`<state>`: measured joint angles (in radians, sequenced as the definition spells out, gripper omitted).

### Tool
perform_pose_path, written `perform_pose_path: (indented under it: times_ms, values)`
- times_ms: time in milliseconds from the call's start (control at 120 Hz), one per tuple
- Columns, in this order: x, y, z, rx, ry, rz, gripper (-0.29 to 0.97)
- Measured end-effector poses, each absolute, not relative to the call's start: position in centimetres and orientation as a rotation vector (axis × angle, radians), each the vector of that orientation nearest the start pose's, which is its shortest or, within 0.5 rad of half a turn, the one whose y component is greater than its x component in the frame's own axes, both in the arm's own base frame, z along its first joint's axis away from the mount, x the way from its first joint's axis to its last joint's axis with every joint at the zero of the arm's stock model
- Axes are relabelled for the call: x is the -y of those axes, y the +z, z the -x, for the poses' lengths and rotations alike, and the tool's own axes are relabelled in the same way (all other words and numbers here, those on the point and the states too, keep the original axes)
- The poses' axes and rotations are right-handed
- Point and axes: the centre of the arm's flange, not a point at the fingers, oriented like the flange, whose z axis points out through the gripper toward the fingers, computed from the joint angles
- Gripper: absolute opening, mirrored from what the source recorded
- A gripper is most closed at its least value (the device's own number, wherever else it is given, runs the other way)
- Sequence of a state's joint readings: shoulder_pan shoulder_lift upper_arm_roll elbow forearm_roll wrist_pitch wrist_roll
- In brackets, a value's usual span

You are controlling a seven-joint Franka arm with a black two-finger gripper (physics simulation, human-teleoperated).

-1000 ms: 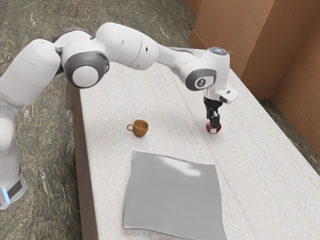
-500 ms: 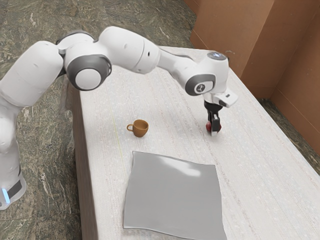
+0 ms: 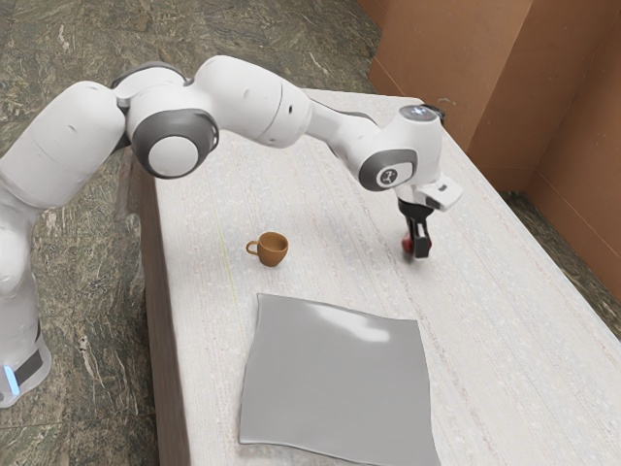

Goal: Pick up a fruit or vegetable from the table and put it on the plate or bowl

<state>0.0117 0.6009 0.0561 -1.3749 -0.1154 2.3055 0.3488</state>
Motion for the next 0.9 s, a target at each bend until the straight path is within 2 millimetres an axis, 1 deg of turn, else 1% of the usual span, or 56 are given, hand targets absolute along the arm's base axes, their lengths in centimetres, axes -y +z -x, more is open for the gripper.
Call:
perform_pose_path:
  times_ms: [117, 158, 208, 242, 292, 342, 367, 417, 467, 508, 550, 642, 667, 692, 725, 767, 833, 900]
  values:
    - [-4.1, 40.2, -75.0, -0.343, -0.546, 3.066, 0.37]
    - [-4.0, 40.5, -75.0, -0.336, -0.557, 3.062, 0.37]
    - [-3.5, 41.7, -74.5, -0.335, -0.571, 3.052, 0.36]
    - [-2.8, 42.9, -73.9, -0.338, -0.583, 3.045, 0.35]
    - [-1.8, 44.8, -72.4, -0.34, -0.594, 3.046, 0.34]
    - [0.6, 47.4, -69.7, -0.36, -0.61, 3.054, 0.34]
    - [2.4, 49.1, -67.9, -0.381, -0.629, 3.058, 0.33]
    - [6.2, 51.7, -65.1, -0.432, -0.666, 3.07, 0.33]
    - [10.0, 53.3, -62.7, -0.486, -0.689, 3.085, 0.32]
    - [12.6, 53.9, -60.4, -0.516, -0.69, 3.106, 0.32]
    - [15.2, 54.0, -58.1, -0.545, -0.677, 3.127, 0.32]
    - [20.8, 53.5, -54.1, -0.614, -0.634, 3.156, 0.31]
    - [22.1, 53.3, -53.1, -0.623, -0.622, 3.165, 0.31]
    - [22.9, 53.1, -52.2, -0.62, -0.609, 3.175, 0.31]
    - [23.3, 52.9, -51.2, -0.592, -0.596, 3.189, 0.31]
    - [22.5, 52.7, -50.7, -0.521, -0.583, 3.208, 0.3]
    - [20.8, 52.4, -50.7, -0.386, -0.569, 3.232, 0.3]
    - [20.7, 52.0, -50.6, -0.295, -0.551, 3.25, 0.31]
